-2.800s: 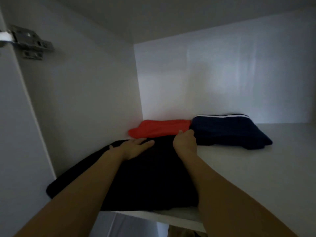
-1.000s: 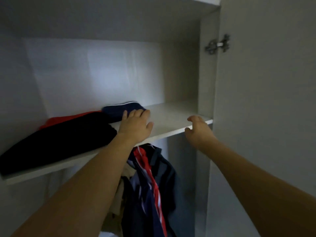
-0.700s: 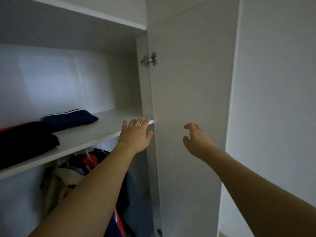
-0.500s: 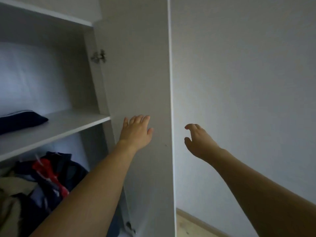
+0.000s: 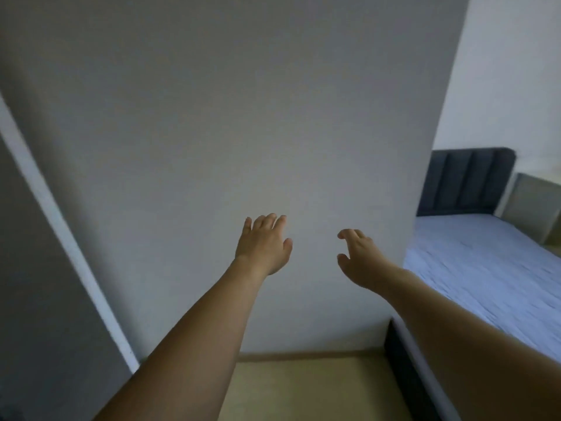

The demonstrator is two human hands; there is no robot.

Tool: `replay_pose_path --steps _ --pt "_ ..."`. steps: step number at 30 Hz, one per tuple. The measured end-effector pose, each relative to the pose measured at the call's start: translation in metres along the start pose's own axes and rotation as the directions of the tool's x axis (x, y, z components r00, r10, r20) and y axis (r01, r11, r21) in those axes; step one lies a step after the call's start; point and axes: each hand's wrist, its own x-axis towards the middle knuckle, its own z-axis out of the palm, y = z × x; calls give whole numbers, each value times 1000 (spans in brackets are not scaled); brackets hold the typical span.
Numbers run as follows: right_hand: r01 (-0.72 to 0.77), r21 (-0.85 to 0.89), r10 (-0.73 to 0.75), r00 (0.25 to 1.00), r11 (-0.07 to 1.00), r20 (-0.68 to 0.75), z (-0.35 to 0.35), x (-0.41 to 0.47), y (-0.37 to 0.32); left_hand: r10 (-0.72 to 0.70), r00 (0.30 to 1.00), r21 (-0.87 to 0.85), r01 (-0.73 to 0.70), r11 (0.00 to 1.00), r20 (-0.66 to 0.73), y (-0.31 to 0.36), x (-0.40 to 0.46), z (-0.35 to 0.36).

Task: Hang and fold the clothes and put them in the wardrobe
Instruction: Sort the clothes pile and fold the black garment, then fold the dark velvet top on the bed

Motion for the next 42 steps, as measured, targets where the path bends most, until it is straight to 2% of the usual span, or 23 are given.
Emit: replay_pose_path --steps 7,12,15,18,25,32,38,42 --pt "-204 -38 201 978 978 -57 -82 -69 182 181 982 -107 -174 979 56 202 42 32" --pt "-291 -49 288 956 956 -51 -123 -124 324 197 977 -181 -181 967 77 338 43 65" --pt "-355 -63 357 934 933 28 -136 -155 398 189 971 -186 -161 969 149 400 31 94" --pt "-396 -53 399 912 917 98 -149 -168 455 150 964 -199 -107 974 218 446 32 121" --pt "-436 -27 436 892 900 124 -162 -177 579 104 931 -248 -15 969 350 547 74 200" --pt "-511 -59 504 812 857 293 -183 -188 776 83 886 -308 70 949 455 691 111 285" --pt "-486 -73 463 763 871 450 -170 -183 922 -79 813 -351 335 874 577 791 115 351" --pt "-480 -60 435 728 875 529 -155 -180 981 -169 687 -351 548 759 707 853 98 399"
